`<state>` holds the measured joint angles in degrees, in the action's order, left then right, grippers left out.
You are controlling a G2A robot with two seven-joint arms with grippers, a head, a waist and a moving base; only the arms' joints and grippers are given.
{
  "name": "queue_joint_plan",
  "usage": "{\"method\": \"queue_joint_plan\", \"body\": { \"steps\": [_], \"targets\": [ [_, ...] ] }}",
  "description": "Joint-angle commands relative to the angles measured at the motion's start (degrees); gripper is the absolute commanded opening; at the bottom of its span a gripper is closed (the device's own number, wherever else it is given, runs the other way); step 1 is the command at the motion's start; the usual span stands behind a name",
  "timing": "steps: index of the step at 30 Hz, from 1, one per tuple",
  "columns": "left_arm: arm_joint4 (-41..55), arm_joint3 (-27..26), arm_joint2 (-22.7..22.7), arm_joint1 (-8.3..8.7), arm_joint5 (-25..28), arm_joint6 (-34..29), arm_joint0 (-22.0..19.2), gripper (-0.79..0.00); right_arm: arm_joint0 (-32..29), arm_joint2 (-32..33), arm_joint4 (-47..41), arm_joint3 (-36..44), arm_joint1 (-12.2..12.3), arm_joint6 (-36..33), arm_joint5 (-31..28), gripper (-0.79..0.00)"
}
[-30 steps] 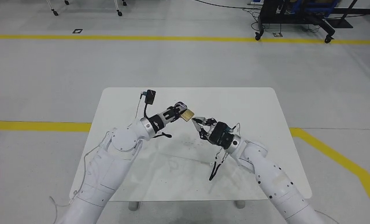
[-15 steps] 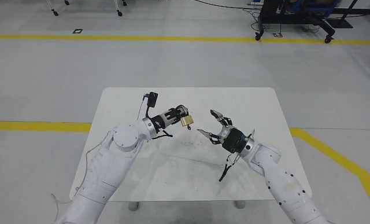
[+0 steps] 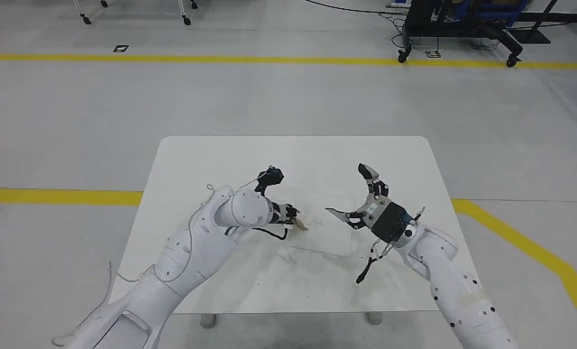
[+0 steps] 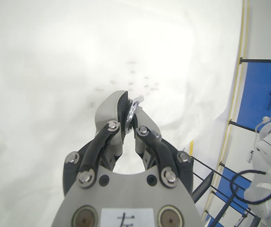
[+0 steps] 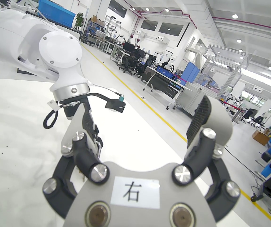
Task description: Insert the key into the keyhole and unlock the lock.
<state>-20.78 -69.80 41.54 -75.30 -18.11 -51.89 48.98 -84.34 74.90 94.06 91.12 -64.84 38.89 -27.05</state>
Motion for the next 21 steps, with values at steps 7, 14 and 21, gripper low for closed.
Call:
{"method": "queue_joint_plan", "body": {
  "steps": [7,14,21],
  "targets": [
    [1.3,3.1,-0.3,-0.86,1.2,-1.8,-2.1,0.0,0.0,0.0,0.0,0.0,0.0,0.0,0.0,0.0],
    [8.0,1.6,4.3,0.01,6.0,-5.9,-1.2,0.0,0.0,0.0,0.0,0.0,0.0,0.0,0.0,0.0],
    [16.7,-2.9,15.0,2.37,14.1,-4.3,3.1,0.0,0.0,0.0,0.0,0.0,0.0,0.0,0.0,0.0]
  ]
}}
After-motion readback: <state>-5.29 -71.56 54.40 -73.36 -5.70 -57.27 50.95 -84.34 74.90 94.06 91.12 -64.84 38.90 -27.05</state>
